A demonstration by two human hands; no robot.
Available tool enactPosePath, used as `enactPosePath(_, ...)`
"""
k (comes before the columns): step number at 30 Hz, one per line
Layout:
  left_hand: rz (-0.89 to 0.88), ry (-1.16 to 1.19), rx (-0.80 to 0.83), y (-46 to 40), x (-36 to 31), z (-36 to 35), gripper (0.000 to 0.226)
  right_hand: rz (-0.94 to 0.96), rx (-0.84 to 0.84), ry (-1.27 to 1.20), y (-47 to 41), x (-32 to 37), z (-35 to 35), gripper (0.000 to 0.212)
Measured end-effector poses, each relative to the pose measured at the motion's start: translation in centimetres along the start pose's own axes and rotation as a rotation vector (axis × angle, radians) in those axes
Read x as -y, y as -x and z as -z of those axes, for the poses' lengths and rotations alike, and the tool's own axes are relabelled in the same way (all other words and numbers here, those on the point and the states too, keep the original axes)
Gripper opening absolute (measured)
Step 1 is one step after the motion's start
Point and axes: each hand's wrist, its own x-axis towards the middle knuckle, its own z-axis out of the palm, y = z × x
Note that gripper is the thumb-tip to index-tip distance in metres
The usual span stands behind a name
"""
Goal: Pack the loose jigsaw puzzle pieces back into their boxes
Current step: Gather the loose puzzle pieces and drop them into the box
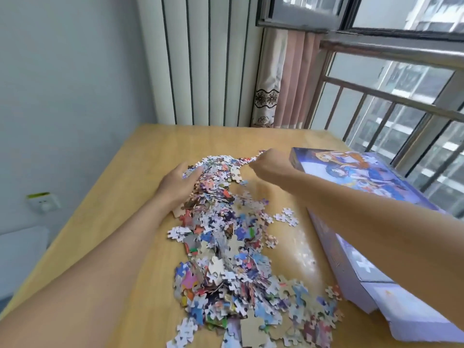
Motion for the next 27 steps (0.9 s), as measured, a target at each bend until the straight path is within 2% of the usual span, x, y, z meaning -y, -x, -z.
enactPosePath(2, -0.051, -0.055, 0.005, -0.2, 0.7, -0.2, 0.068, -0.030, -0.002, -0.012, -2.6, 0.2, 1.1, 0.030)
enactPosePath(3, -0.070, -0.089, 0.003, -0.2, 1.0, -0.3, 0.065, -0.044, 0.014, -0.015, -3.9, -0.1, 1.1, 0.039)
enactPosePath(5, -0.067, -0.073, -0.002, -0.6, 1.3, -0.5, 0.061, -0.122, 0.073, 0.013, -5.5, -0.8, 0.6, 0.077)
enactPosePath(6, -0.061, -0.043, -0.012, -0.8, 1.6, -0.5, 0.060, -0.155, 0.102, 0.025, -6.3, -1.2, 0.0, 0.087)
enactPosePath(8, -0.061, -0.018, -0.030, -1.0, 1.7, -0.6, 0.059, -0.156, 0.150, 0.036, -7.6, -2.0, -1.4, 0.094)
enactPosePath(13, -0.045, -0.029, -0.002, -0.9, 1.3, -0.7, 0.055, 0.104, 0.332, 0.010, -5.0, 0.4, -3.3, 0.089)
enactPosePath(18, -0.076, 0.103, 0.039, 0.5, 1.1, -0.2, 0.048, 0.296, 0.462, -0.066, -0.3, 3.2, -4.5, 0.083)
enactPosePath(21, -0.067, 0.160, 0.047, 2.2, 1.1, 0.1, 0.051, 0.340, 0.452, -0.042, 1.9, 3.9, -4.6, 0.084)
enactPosePath(27, -0.086, 0.264, 0.006, 7.4, 0.8, -0.5, 0.036, 0.366, 0.483, 0.072, 6.6, 4.1, -3.1, 0.074)
